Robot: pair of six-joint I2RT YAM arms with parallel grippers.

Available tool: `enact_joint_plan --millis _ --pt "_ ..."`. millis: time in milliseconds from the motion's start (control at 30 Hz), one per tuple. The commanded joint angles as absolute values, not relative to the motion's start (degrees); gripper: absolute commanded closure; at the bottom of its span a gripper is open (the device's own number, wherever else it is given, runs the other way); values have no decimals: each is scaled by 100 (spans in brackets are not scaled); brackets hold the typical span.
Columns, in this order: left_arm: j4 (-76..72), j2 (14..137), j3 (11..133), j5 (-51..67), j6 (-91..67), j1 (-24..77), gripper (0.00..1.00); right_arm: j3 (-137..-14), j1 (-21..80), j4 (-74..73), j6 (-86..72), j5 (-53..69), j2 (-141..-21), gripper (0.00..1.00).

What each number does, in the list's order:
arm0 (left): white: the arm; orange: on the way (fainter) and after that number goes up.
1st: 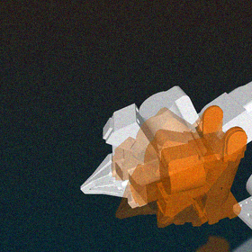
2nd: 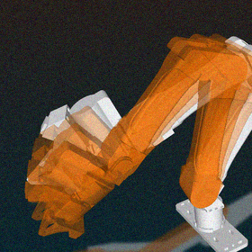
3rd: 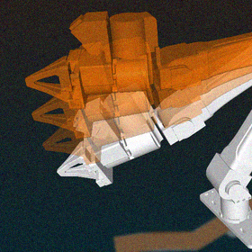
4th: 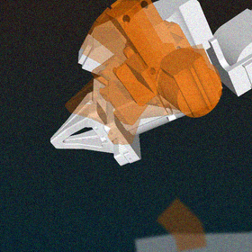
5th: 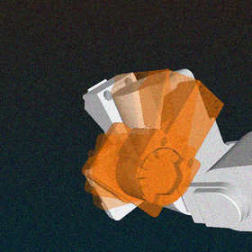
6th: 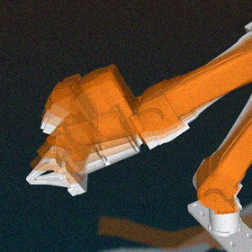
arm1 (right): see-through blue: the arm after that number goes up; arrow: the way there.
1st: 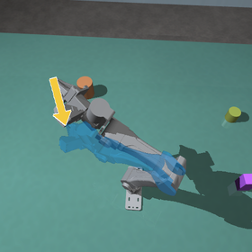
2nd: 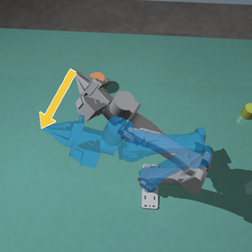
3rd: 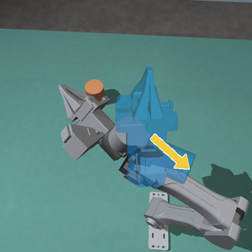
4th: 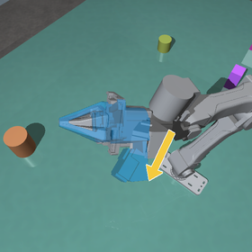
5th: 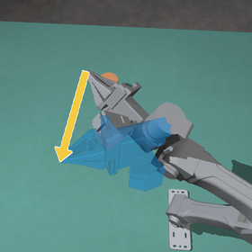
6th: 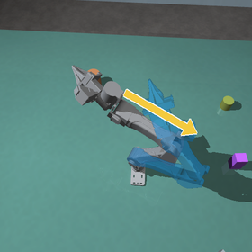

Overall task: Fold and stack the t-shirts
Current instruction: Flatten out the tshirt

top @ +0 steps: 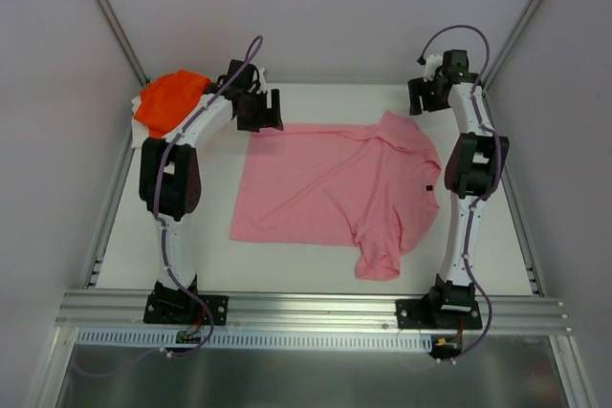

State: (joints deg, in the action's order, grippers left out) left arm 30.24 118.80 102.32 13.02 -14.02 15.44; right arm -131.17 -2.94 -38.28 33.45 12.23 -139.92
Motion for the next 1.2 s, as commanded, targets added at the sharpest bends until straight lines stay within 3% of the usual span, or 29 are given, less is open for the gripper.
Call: enact_joint_plan --millis 0,433,533,800,867,1167 --pt "2936 11645 10213 1397 -1380 1591 24 -13262 -176 -4130 3260 1240 -14089 28" --pt "2979 11839 10600 1433 -1397 1591 24 -13149 -9 -4500 3076 1538 -13931 37" --pt "3014 11795 10565 1406 -1380 1582 24 -13087 -9 -4500 3024 1547 -13957 45" --pt "3006 11681 10389 1362 -1371 1582 24 -13148 -9 -4491 3050 1468 -14036 91" --pt "2997 11681 10389 1345 -1371 1591 24 -13227 -9 -4483 3067 1459 -14036 97" --pt "2979 11725 10441 1371 -1371 1591 24 -13447 -9 -3806 3585 976 -13773 100"
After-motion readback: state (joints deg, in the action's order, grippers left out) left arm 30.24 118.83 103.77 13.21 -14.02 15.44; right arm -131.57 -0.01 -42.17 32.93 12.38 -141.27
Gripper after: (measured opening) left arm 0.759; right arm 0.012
